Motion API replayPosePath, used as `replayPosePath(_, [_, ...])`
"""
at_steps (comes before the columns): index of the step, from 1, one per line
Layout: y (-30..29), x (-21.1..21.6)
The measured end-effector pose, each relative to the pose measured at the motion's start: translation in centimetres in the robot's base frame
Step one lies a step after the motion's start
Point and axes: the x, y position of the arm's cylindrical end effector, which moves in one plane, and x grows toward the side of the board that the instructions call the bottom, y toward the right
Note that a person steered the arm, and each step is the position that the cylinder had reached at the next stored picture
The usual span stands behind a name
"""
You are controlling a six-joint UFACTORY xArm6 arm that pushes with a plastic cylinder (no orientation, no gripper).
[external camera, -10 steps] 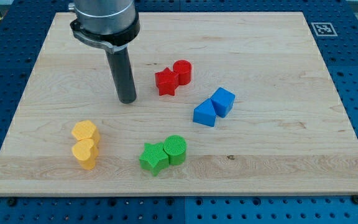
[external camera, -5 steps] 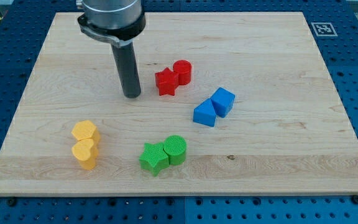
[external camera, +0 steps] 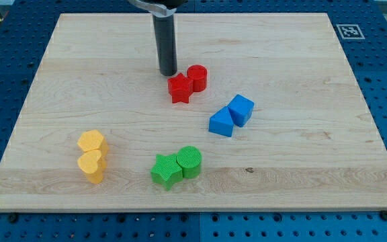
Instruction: Move the red star to the green star
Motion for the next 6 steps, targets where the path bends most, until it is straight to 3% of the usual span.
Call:
replayPosePath(2, [2.4, 0.8])
replayPosePath(6, [2.4, 8.4])
